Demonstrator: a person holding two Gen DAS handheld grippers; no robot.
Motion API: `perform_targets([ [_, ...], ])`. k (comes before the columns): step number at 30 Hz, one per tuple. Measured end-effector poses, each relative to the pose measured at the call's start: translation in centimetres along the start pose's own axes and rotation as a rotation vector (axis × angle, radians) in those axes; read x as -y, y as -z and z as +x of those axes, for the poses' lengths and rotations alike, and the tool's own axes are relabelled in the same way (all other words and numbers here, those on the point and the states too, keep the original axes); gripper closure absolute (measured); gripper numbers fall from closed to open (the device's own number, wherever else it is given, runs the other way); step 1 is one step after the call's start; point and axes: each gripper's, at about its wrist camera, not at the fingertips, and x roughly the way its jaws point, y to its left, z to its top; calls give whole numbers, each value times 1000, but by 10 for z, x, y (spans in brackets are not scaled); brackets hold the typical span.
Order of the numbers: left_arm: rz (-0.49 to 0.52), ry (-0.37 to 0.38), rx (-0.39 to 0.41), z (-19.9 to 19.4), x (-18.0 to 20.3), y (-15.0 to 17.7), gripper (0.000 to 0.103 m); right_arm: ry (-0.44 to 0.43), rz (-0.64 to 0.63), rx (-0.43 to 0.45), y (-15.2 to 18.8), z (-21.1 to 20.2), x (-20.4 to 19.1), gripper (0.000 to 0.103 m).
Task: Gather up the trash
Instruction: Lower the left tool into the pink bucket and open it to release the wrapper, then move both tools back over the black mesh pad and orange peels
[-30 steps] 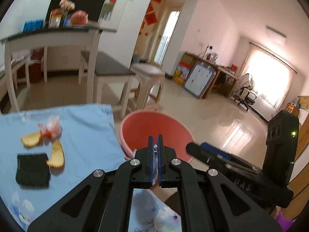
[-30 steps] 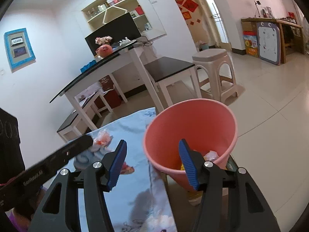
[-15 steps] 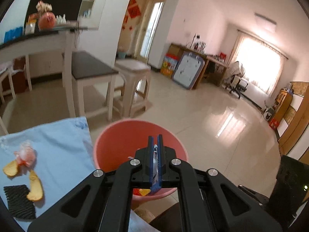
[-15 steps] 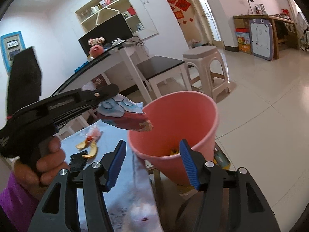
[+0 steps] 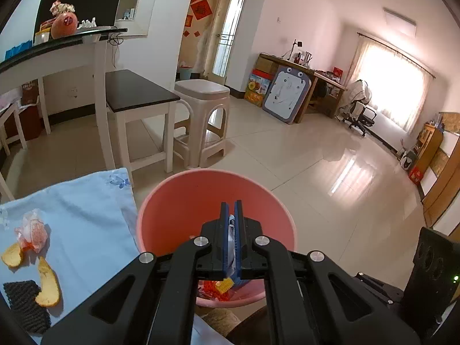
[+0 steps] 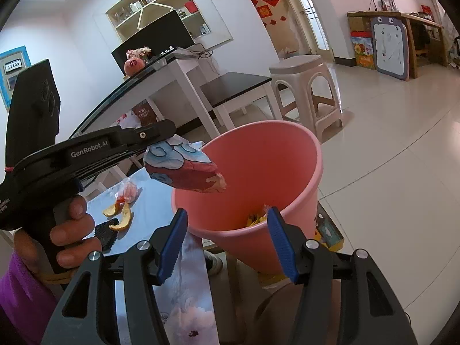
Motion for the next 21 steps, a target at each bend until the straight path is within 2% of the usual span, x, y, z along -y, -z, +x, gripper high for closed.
perform_targets([
  [4, -17, 46, -31, 3, -5, 1, 98, 1, -3, -8, 1, 3, -2, 46],
  [6, -15, 38, -31, 4, -7, 2, 57, 1, -4, -9, 0, 3, -3, 46],
  [14, -24, 37, 8, -7, -12, 3, 55, -1, -16, -6, 1, 3, -8, 46],
  [21, -31, -11, 9, -25, -17, 17, 55, -10, -56, 3, 2, 0, -23, 46],
])
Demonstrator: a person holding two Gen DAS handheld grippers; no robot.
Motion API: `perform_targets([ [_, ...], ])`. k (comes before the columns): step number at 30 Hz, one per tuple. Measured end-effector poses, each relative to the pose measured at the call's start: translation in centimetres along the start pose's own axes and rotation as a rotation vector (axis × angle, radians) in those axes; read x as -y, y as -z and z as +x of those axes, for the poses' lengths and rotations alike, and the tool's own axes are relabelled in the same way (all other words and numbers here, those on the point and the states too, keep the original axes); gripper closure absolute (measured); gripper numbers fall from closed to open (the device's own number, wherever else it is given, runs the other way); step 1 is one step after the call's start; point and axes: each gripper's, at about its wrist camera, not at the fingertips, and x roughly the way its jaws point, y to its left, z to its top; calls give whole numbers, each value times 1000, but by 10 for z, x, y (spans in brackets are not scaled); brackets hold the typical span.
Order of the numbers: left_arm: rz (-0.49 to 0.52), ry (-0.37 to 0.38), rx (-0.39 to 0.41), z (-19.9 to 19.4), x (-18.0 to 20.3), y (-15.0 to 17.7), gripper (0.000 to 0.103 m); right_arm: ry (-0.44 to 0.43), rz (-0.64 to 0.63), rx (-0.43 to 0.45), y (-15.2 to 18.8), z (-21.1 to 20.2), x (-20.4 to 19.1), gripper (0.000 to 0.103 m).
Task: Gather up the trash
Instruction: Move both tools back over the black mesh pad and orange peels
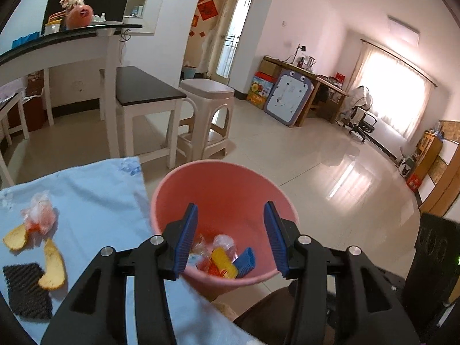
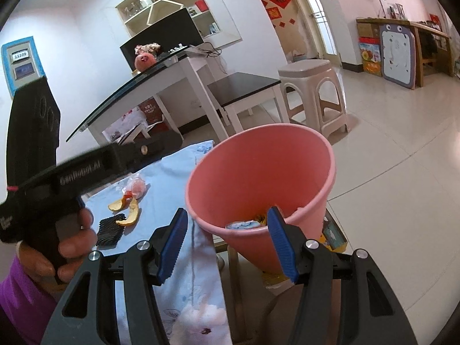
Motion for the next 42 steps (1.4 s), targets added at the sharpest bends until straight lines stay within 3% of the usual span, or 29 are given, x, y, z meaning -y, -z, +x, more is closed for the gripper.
perform_targets([
  [9, -63, -75, 35, -49, -33, 20, 55, -16, -69, 3, 0, -1, -39, 46],
  [16, -66, -183, 68, -89, -57, 42, 55, -48, -131, -3, 6, 5, -81, 46],
  [30, -276, -391, 101, -163, -138, 94, 55, -150, -176, -15, 24, 47, -162, 46],
  [42, -431, -404, 52, -182, -180, 125, 55, -177, -216, -61, 29, 76, -210, 46],
])
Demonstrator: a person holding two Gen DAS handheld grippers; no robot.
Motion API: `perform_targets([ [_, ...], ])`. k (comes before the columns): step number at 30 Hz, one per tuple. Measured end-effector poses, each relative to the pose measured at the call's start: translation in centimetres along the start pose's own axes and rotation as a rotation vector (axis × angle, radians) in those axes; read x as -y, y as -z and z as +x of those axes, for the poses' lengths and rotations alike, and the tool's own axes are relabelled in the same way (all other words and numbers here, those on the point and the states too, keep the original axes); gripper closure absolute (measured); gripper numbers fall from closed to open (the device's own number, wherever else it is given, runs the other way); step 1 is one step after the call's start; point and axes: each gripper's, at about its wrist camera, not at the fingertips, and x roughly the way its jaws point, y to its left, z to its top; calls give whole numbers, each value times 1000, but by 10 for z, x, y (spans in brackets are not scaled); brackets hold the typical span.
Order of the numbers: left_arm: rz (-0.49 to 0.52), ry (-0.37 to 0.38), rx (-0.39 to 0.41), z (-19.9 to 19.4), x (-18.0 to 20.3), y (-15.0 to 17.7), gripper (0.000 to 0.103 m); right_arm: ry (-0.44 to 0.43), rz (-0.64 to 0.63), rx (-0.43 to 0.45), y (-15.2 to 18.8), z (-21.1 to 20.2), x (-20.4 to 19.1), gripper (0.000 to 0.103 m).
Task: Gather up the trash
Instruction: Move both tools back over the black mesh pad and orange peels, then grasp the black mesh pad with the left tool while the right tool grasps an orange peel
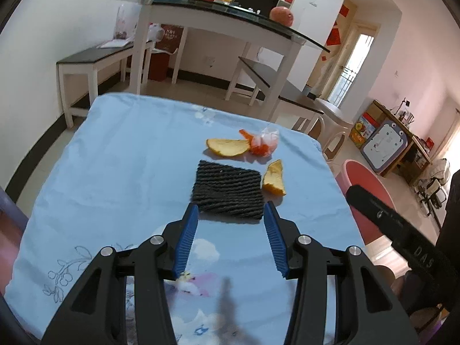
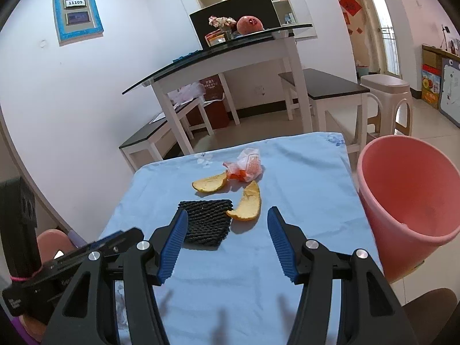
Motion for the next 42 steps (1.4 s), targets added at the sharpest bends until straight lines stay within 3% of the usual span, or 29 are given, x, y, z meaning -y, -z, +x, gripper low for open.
perform_targets([
  [16, -291, 48, -162, 47, -25, 4, 55, 27, -14, 21, 1, -9, 18, 46],
  [21, -357, -9, -201, 73, -21, -6, 55, 28, -37, 40, 1, -13, 28, 46],
  [28, -340, -110, -180, 93, -15, -19, 57, 9, -59, 17, -3, -4, 39, 46],
  [30, -313, -151, -175, 96, -14, -21, 78, -17, -49, -18, -6, 5, 42, 46],
  [33, -303, -168, -170, 101, -19, -24, 93, -55, -17, -69, -11, 21, 47, 46],
  [42, -203, -166, -82, 84, -30, -41, 96, -101, -28, -221, -31, 92, 48, 46],
])
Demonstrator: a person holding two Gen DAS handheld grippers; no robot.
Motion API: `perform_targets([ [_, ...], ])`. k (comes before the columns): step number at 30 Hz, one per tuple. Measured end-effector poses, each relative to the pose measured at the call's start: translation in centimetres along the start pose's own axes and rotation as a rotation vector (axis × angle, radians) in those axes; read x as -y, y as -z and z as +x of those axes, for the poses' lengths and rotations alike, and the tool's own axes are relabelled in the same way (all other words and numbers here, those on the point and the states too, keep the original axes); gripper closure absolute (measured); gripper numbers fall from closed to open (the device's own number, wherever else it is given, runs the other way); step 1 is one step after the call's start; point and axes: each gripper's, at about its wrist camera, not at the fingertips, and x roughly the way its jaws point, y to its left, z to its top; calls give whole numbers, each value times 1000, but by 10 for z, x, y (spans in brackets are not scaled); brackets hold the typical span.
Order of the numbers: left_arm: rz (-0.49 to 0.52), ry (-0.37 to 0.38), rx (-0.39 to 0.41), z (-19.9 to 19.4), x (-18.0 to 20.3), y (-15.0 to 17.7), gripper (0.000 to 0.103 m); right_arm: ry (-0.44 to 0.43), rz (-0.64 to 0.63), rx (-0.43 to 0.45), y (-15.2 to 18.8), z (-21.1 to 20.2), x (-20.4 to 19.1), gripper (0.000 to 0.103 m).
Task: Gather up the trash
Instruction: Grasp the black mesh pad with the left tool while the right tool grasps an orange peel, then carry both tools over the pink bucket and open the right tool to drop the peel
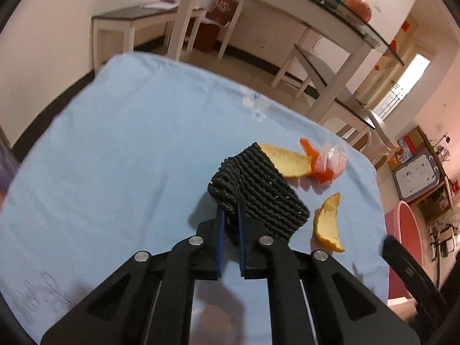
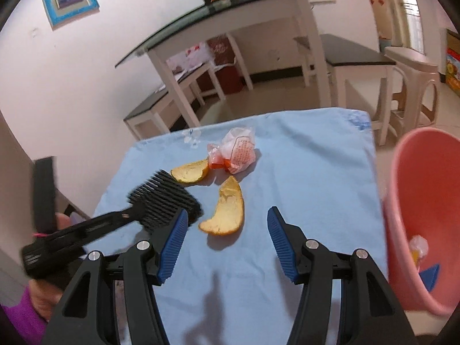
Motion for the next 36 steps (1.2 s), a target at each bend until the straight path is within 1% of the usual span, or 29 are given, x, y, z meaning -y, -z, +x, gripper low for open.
perform_targets([
  [4, 40, -2, 40, -15, -7, -2, 96, 6, -32, -51, -11, 35, -3, 46],
  [7, 50, 17, 53, -25, -13, -1, 96, 17, -52, -75, -19, 55, -2, 46],
  [8, 53, 23, 58, -28, -15, 0, 96, 21, -60, -88, -21, 62, -2, 49],
  [9, 56, 25, 60, -30, -15, 1, 96, 25, -68, -103, -23, 69, -2, 52],
  [11, 58, 30, 64, -32, -17, 2, 96, 20, -79, -131, -24, 79, -1, 69],
  [12, 57, 32, 64, -32, -18, 2, 96, 20, -84, -145, -24, 84, -2, 73],
  [14, 52, 36, 64, -32, -20, 2, 96, 30, -84, -145, -24, 86, -3, 91],
  [15, 49, 40, 63, -33, -21, 3, 96, 31, -74, -137, -24, 84, -3, 96],
  [17, 51, 44, 67, -35, -20, 3, 96, 8, -47, -111, -23, 73, -3, 98],
  [22, 53, 59, 89, -47, -18, 6, 96, 12, -48, -45, -13, 38, -15, 98],
  [27, 63, 73, 124, -65, -14, 11, 96, 26, -57, 58, 1, -10, -32, 98],
  [31, 73, 86, 140, -79, -7, 16, 96, 53, -65, 116, 12, -40, -42, 98],
  [36, 91, 100, 166, -98, 2, 24, 96, 64, -67, 167, 19, -71, -47, 98],
])
